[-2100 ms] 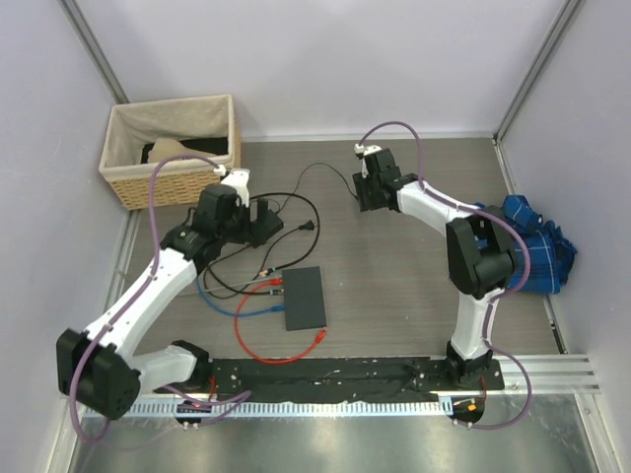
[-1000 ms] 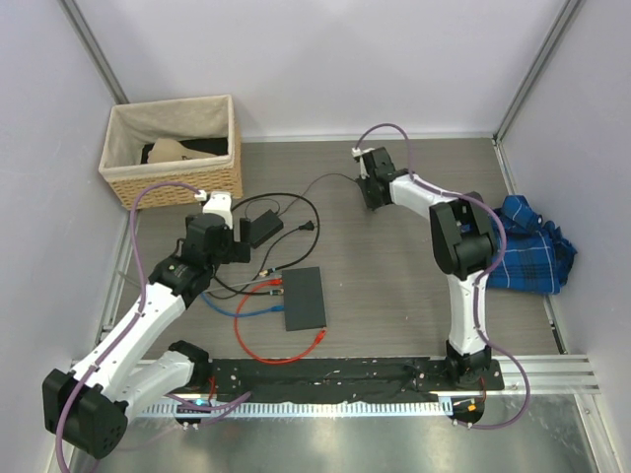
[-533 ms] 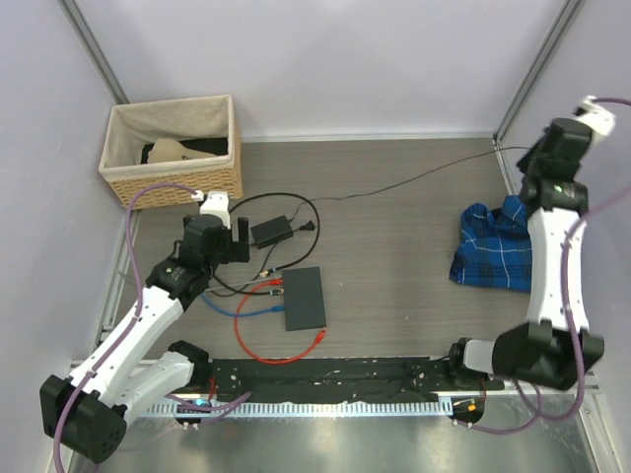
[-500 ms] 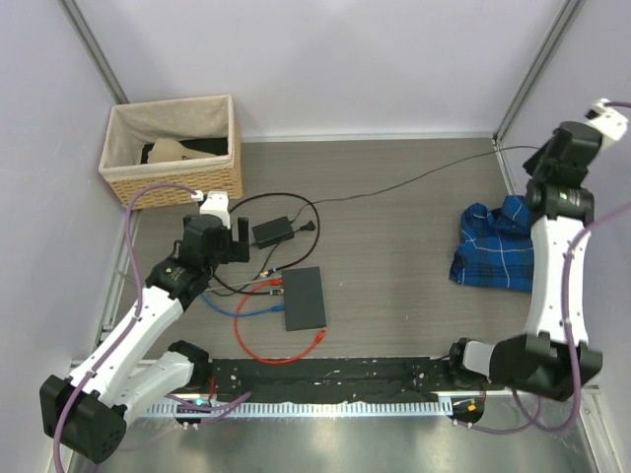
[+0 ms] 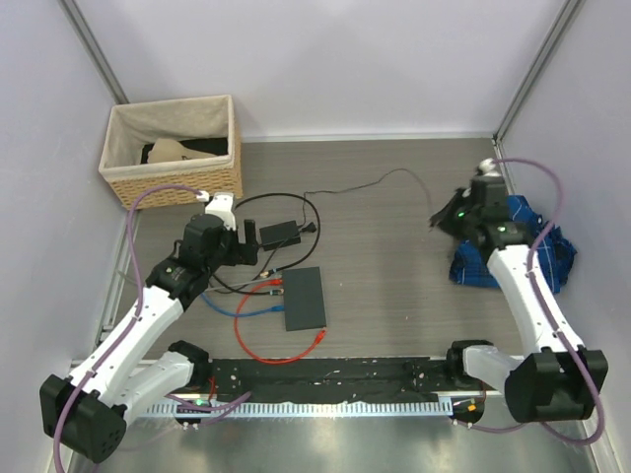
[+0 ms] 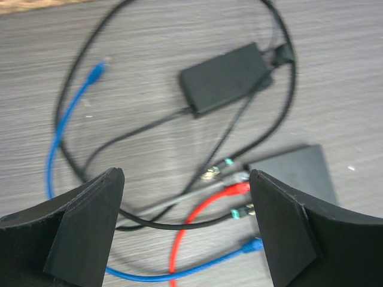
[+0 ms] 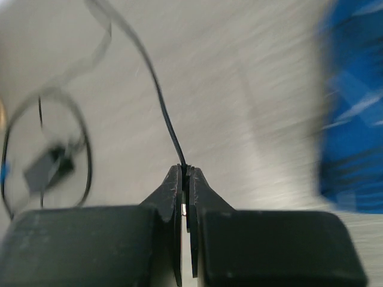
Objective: Insert the plug into the switch port
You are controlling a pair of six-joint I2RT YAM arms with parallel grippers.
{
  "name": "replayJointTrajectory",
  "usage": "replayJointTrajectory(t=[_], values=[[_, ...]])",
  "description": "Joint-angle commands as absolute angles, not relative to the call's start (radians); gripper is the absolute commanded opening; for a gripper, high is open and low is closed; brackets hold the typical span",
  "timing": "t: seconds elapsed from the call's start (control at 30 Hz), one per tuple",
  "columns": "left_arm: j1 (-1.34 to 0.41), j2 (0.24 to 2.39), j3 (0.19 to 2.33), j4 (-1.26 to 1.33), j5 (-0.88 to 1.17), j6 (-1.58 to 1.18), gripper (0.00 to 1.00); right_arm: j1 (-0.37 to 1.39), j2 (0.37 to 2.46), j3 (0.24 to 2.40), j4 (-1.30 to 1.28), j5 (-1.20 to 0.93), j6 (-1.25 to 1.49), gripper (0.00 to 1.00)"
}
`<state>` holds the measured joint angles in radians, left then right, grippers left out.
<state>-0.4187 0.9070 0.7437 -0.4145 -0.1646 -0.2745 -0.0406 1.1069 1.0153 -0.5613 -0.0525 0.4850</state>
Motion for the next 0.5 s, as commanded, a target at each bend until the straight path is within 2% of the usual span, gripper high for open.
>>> replayJointTrajectory(t=[0.0, 0.17, 0.47], values=[[-0.451, 0.919, 0.761, -0.367, -0.037, -0.321, 0.9, 0.155, 1.086, 0.867, -0.479, -0.097, 0.626, 0.01], [-0.538, 0.92, 0.759, -0.371, -0.015, -0.399, 0.89, 0.328, 1.103, 0.645, -0.272, -0.119, 0.86, 0.01], [-0.851, 0.957, 0.695, -0.163, -0.146, -0.551, 0.85, 0.543, 1.124, 0.526, 0.044, -0.054, 1.201, 0.01]])
